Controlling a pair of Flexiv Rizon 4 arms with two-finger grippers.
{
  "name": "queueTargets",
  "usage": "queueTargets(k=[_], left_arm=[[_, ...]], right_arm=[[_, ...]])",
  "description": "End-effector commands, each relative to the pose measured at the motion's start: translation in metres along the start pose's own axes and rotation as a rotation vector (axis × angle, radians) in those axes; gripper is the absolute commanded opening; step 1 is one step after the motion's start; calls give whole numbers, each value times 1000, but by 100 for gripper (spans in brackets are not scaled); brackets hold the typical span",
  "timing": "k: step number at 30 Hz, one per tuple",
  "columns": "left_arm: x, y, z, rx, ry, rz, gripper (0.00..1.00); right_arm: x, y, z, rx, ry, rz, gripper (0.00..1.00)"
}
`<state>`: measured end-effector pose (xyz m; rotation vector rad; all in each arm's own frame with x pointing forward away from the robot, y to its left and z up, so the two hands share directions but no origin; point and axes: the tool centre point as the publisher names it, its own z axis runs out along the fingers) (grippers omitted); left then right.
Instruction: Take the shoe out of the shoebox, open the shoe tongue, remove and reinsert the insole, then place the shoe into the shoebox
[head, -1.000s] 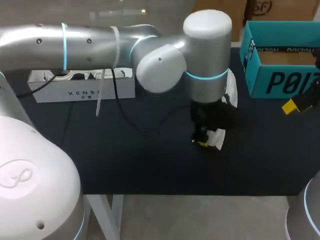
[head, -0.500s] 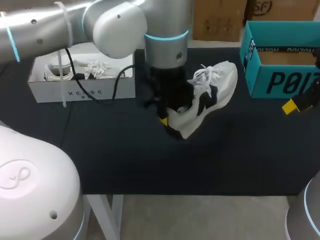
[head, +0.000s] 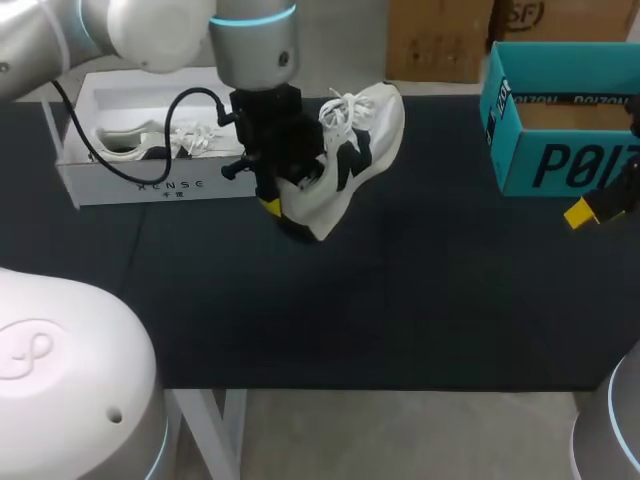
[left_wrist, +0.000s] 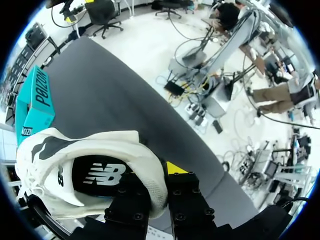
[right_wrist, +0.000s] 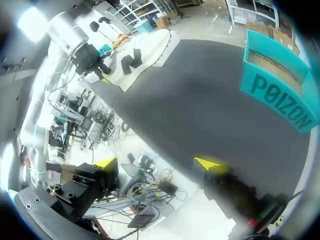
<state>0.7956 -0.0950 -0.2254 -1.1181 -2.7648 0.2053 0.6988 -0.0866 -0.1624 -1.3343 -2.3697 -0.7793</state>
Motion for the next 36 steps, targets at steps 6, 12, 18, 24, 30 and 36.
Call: queueTargets(k=[6, 12, 18, 24, 30, 36], left_arm=[[3, 0, 0, -2, -9, 2, 0], [3, 0, 0, -2, -9, 2, 0], [26, 54, -23, -139, 31, -10, 0], [58, 122, -47, -293, 76, 83, 0], [81, 153, -72, -353, 51, 302, 0], [98, 188, -84, -381, -2, 398, 0]], right_arm=[[0, 0, 0, 1, -1, 2, 100], [0, 0, 0, 1, -1, 2, 100], [0, 0, 0, 1, -1, 2, 100], [0, 0, 0, 1, -1, 2, 100], [0, 0, 0, 1, -1, 2, 100], [0, 0, 0, 1, -1, 2, 100]])
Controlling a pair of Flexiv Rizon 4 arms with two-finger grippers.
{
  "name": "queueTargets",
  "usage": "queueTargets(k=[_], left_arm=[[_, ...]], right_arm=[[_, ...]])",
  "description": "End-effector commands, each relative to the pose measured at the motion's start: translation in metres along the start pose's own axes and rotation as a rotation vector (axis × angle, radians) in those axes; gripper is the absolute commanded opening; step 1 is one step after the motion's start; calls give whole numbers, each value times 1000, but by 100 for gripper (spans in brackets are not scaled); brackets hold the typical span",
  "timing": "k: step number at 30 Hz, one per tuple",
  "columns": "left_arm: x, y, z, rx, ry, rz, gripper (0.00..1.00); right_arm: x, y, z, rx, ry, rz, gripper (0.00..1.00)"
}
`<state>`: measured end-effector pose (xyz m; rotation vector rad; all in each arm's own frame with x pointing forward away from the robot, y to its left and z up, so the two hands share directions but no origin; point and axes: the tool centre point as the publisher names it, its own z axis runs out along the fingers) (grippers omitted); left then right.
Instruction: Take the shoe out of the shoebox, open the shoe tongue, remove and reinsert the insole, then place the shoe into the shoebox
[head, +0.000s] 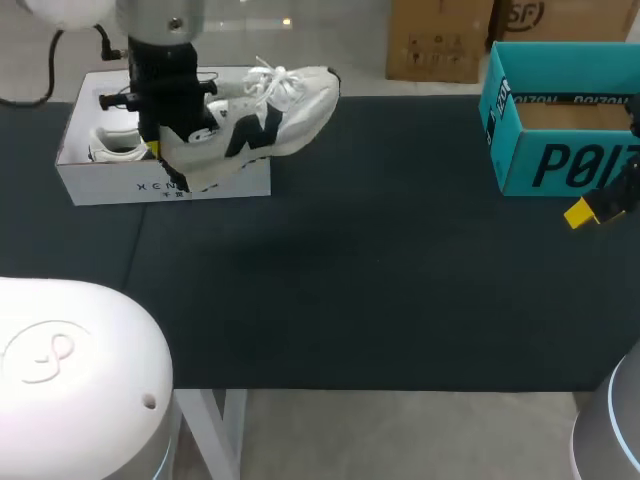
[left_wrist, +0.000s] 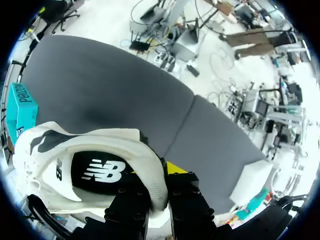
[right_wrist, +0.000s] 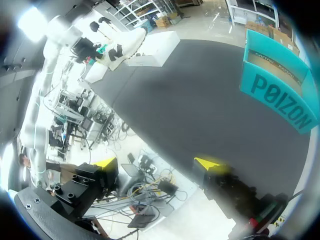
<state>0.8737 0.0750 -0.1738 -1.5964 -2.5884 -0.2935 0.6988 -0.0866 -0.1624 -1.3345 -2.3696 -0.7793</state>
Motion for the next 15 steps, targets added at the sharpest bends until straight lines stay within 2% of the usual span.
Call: queueTargets(k=[1, 15], left_arm=[[37, 27, 4, -77, -124, -71, 0], [37, 27, 4, -77, -124, -71, 0]], right_arm=[[0, 0, 0, 1, -1, 1, 100], [0, 0, 0, 1, -1, 1, 100]])
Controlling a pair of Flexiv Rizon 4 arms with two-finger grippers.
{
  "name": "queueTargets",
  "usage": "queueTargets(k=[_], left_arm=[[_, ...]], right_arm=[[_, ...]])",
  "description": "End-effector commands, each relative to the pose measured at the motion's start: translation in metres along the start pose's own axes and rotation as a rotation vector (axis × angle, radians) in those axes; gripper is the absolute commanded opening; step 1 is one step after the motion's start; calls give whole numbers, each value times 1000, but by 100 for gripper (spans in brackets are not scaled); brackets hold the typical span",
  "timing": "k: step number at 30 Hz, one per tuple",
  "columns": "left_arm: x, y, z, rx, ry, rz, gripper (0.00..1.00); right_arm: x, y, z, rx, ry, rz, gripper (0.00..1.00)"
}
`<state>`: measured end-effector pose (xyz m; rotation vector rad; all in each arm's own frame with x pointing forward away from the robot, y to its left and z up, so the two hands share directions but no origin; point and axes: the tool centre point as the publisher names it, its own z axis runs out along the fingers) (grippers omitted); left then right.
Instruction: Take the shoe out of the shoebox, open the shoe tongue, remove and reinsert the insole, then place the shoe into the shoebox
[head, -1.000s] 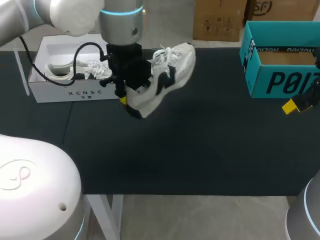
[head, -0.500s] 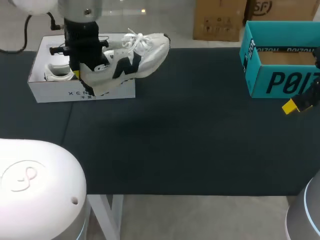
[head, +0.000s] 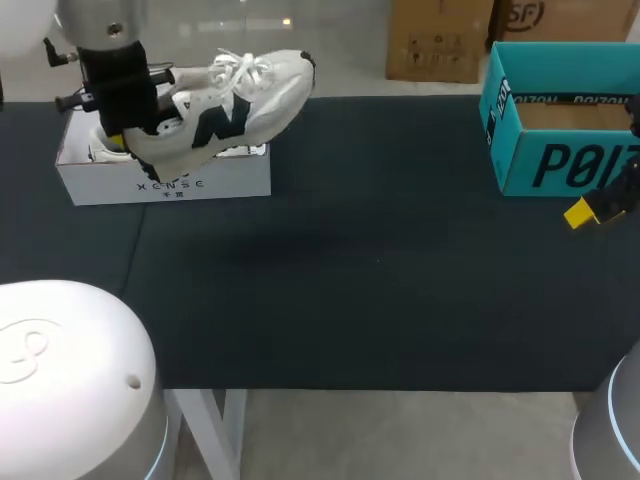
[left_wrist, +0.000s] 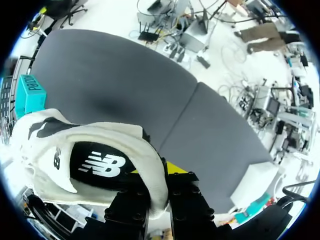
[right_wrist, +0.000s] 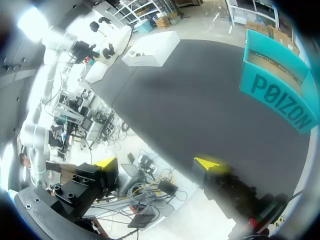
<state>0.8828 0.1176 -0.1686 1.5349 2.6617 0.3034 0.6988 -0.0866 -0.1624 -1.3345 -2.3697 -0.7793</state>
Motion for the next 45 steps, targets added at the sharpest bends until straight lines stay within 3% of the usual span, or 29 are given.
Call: queueTargets(k=[1, 14, 16, 21, 25, 30, 33, 36, 41, 45], left_arm=[[3, 0, -1, -4, -11, 1, 0], [3, 0, -1, -4, -11, 1, 0], [9, 10, -1, -31, 0, 46, 0], [33, 46, 3, -144, 77, 111, 0], [49, 77, 13, -157, 78, 173, 0], [70, 121, 25, -107, -37, 298, 0], [83, 151, 32, -155, -47, 379, 0], [95, 187, 33, -152, -52, 437, 0], [103, 228, 31, -178, -36, 459, 0], [97, 241, 33, -189, -40, 450, 0]], right_arm=[[0, 0, 0, 1, -1, 2, 100], [0, 0, 0, 1, -1, 2, 100], [0, 0, 0, 1, -1, 2, 100], [0, 0, 0, 1, -1, 2, 100], [0, 0, 0, 1, -1, 2, 100], [0, 0, 0, 1, -1, 2, 100], [0, 0, 0, 1, -1, 2, 100], [0, 0, 0, 1, -1, 2, 100], [0, 0, 0, 1, -1, 2, 100], [0, 0, 0, 1, -1, 2, 100]])
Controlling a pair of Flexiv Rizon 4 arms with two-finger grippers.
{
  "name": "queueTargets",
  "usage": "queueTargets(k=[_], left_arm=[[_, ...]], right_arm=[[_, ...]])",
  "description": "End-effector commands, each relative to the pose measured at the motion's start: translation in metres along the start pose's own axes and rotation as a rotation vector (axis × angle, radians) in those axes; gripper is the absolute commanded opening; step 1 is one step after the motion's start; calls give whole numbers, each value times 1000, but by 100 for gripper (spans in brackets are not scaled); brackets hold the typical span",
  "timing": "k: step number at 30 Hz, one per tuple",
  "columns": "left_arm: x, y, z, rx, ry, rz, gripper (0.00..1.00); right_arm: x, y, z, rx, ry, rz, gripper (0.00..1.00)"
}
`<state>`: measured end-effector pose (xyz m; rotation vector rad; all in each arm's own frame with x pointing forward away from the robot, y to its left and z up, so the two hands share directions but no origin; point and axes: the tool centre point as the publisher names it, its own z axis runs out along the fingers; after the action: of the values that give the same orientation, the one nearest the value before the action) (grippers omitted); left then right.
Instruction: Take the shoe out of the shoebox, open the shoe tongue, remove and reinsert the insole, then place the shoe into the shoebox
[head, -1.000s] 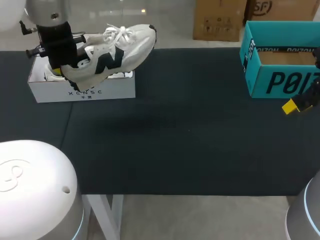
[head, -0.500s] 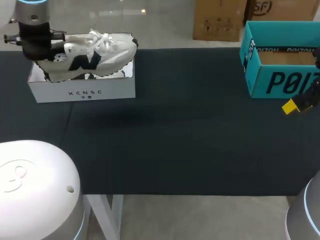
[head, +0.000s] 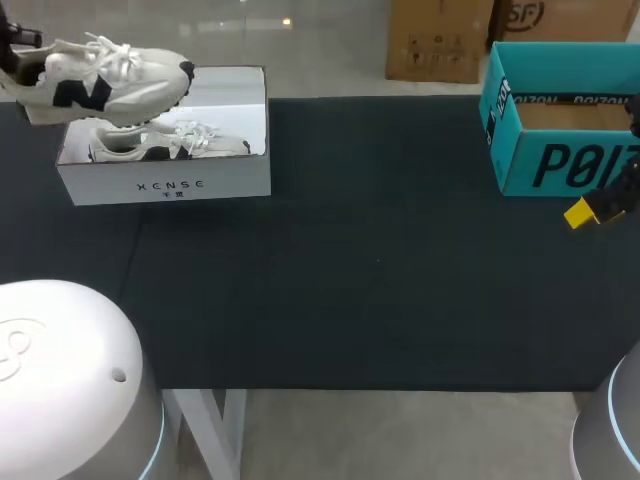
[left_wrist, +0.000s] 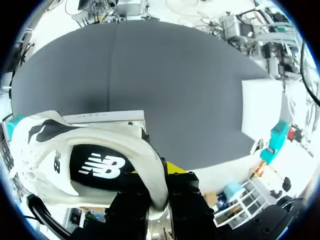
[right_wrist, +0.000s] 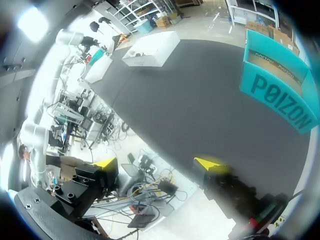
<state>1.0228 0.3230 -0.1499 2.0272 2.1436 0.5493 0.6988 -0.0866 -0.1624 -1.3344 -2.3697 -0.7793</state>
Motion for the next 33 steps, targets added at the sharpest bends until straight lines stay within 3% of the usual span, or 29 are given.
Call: queueTargets(k=[1, 17, 33], left_arm=[[-2, 24, 9, 19, -10, -6, 0], [-15, 120, 84, -10, 120, -38, 0], [-28, 154, 133, 20, 143, -69, 0]], right_arm=[[0, 0, 0, 1, -1, 2, 100], [0, 0, 0, 1, -1, 2, 100], [0, 0, 0, 1, -1, 2, 100]])
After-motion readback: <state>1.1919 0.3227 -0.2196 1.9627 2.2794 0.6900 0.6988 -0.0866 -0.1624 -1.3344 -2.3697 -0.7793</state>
